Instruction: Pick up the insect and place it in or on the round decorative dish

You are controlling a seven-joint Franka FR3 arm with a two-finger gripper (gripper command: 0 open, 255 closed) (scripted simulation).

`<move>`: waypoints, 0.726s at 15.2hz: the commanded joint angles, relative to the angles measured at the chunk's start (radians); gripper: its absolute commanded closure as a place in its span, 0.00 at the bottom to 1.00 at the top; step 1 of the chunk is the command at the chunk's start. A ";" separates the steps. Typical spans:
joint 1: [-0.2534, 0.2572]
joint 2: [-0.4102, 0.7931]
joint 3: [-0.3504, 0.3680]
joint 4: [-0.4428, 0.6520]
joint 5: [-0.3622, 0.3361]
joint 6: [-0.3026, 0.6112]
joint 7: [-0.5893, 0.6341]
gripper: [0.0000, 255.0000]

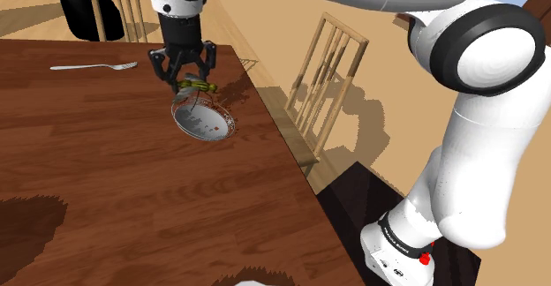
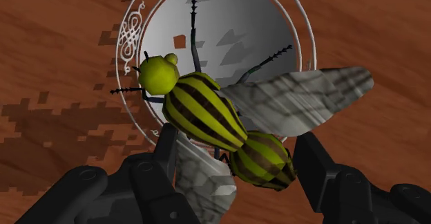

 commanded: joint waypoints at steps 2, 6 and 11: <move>-0.004 -0.010 -0.001 -0.056 0.001 0.047 0.000 1.00; -0.006 -0.010 -0.001 -0.110 0.001 0.100 0.002 1.00; -0.007 -0.006 -0.002 -0.156 -0.001 0.150 0.004 1.00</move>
